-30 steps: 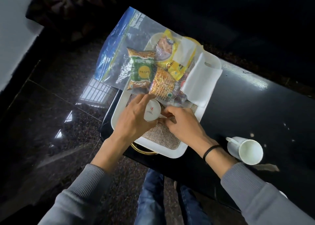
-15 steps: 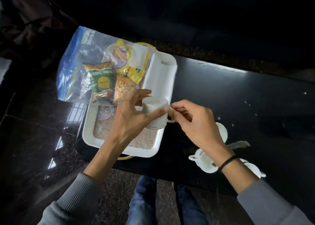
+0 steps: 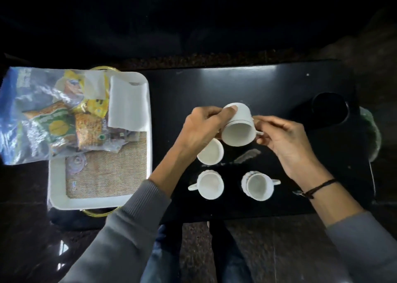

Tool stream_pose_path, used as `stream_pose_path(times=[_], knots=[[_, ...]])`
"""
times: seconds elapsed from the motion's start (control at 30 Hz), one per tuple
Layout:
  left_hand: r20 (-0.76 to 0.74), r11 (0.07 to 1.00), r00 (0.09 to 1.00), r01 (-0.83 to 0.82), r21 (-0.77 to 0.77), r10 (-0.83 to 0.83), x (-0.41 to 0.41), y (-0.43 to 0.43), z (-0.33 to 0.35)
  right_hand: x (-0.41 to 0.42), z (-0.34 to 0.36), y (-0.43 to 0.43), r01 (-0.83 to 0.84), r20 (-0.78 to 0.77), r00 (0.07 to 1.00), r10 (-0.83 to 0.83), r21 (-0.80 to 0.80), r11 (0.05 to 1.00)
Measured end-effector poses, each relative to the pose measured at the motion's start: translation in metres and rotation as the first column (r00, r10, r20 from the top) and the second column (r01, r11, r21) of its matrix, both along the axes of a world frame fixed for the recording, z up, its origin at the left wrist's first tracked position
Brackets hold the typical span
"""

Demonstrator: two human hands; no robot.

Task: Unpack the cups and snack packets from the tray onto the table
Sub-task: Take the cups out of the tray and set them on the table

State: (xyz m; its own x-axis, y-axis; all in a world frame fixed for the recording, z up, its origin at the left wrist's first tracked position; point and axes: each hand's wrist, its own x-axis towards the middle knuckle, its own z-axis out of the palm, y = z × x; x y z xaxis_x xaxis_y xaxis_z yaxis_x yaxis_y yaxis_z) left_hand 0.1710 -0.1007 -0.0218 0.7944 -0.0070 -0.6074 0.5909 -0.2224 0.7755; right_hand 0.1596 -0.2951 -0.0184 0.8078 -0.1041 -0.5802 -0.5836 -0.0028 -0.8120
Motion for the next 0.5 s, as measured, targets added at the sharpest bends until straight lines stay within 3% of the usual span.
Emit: stream_pose_path(times=[0.3, 0.5], knots=[[-0.181, 0.947, 0.935, 0.319, 0.045, -0.306, 0.017, -0.063, -0.023, -0.005, -0.028, -0.062, 0.114, -0.363, 0.921, -0.142, -0.099, 0.989], [-0.232, 0.859, 0.874, 0.473, 0.196, -0.428, 0.019, -0.073, -0.030, -0.007, -0.045, -0.067, 0.142, -0.508, 0.847, -0.159, -0.073, 0.987]])
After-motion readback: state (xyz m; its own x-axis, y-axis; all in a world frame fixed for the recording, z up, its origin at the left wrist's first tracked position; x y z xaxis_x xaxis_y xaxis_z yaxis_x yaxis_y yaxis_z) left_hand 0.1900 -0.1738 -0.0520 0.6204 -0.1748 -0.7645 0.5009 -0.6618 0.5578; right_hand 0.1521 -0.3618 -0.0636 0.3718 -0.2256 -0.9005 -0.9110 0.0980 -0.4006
